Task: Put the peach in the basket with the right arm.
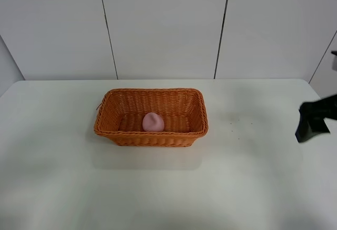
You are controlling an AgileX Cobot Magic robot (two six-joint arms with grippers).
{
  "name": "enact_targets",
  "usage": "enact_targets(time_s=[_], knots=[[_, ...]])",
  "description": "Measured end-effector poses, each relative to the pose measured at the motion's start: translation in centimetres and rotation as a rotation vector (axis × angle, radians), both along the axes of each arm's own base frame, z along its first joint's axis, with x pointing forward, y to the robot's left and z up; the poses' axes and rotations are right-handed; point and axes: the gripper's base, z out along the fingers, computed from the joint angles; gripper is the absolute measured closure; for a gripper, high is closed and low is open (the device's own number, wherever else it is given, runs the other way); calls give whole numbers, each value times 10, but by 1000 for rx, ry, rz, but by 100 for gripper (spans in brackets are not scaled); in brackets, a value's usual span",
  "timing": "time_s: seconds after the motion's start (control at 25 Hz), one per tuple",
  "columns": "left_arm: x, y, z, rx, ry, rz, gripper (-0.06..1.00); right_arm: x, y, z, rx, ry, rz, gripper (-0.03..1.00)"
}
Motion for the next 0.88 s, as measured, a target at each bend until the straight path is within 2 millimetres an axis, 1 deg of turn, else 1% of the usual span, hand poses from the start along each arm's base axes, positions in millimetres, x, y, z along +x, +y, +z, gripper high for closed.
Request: enact_targets(time_s=[0.08,0.16,0.24,0.36,0.4,0.52,0.72,0.88], knots=[[0,0,0,0,0,0,-4,-32,-2,-7,4,-53,0,27],[0,0,0,0,0,0,-4,-59,-4,-17,9,-127,2,27],[0,0,0,0,0,0,-4,-83,-6,-21,14,-228,8,27],[0,0,0,0,0,0,-4,-114,-8,-26,17,-361,25,27],[0,0,0,0,0,0,-4,-122,-9,-27,19,-400,25,27],[0,0,0,0,0,0,-4,-145,-11,-19,28,-567,25,27],[0,0,0,0,0,0,-4,-175,-12,-11,46,-775,24,27],[0,0,0,0,0,0,-4,-196,-14,-11,54,-907,24,27]])
